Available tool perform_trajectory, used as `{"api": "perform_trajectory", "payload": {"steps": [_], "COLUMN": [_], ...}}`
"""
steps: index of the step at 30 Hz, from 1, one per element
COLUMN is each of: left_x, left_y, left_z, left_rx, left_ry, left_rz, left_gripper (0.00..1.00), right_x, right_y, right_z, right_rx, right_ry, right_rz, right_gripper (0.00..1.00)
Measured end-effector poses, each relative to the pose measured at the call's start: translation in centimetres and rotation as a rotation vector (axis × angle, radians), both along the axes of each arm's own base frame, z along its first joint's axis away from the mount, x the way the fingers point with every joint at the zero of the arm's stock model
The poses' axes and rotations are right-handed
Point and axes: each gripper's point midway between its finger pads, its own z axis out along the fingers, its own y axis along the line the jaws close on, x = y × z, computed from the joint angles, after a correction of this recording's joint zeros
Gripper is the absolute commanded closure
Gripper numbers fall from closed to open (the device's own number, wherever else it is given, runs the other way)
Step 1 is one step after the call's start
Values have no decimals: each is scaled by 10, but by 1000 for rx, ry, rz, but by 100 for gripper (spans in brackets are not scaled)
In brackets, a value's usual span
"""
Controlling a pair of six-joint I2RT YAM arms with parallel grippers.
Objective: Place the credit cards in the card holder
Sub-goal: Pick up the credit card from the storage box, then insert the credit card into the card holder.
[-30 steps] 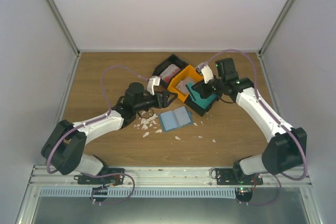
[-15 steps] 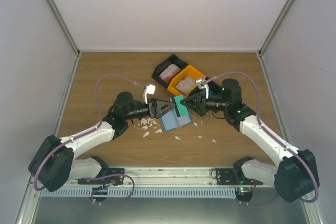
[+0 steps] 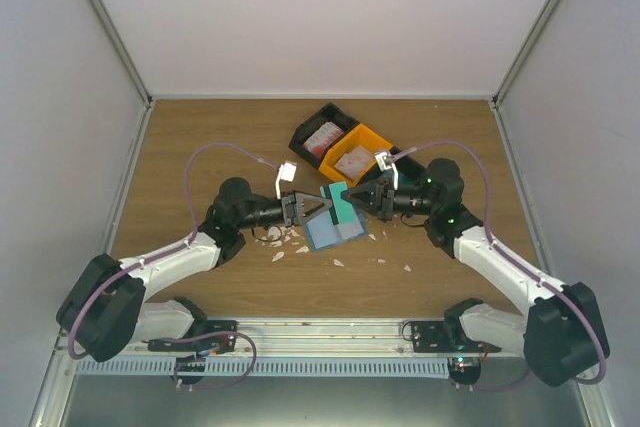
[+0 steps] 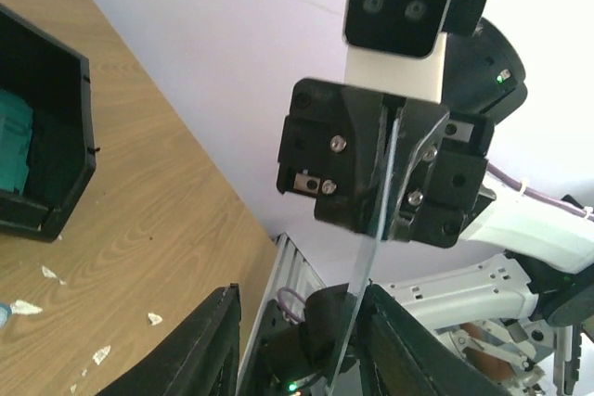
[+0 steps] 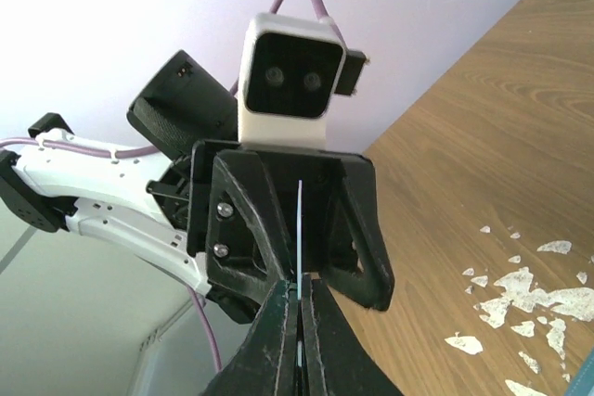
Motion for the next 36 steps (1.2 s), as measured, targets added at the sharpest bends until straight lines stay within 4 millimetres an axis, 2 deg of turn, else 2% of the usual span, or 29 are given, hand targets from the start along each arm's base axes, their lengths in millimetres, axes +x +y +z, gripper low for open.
{"api": "perform_trajectory", "payload": {"steps": [4, 6, 7, 10, 11, 15, 17, 20, 26, 31, 36], "left_x": [-4, -6, -7, -6, -5, 8, 15, 23, 32, 34, 40], "left_y": [1, 1, 1, 2, 2, 7, 11, 19, 23, 23, 21], "left_z": [-8, -7, -7, -9, -9, -26, -42, -73, -139, -180, -200], "left_rx": [5, 0, -3, 1, 4, 55, 97, 174, 297, 347, 356], "left_ry": [17, 6, -4, -2, -2, 46, 90, 174, 348, 473, 534], "left_rz": [-11, -16, -22, -15, -5, 80, 133, 205, 266, 279, 301], "left_gripper": [98, 100, 100, 100, 100, 100, 100, 100, 100, 100, 100], "right_x": [3, 6, 8, 12, 15, 33, 44, 56, 56, 56, 63], "right_y": [1, 2, 2, 2, 1, -4, -11, -20, -23, -40, -52], "right_z": [-1, -5, -8, -13, -15, -32, -50, -96, -183, -225, -243], "right_rx": [6, 0, -6, -32, -49, -152, -230, -410, -812, -1058, -1205], "right_ry": [14, 30, 42, 49, 48, 40, 46, 89, 137, 130, 106], "right_rz": [-3, -5, -13, -32, -47, -162, -239, -345, -417, -477, -529], "right_gripper": [99, 99, 96, 61, 55, 52, 53, 53, 54, 55, 54]}}
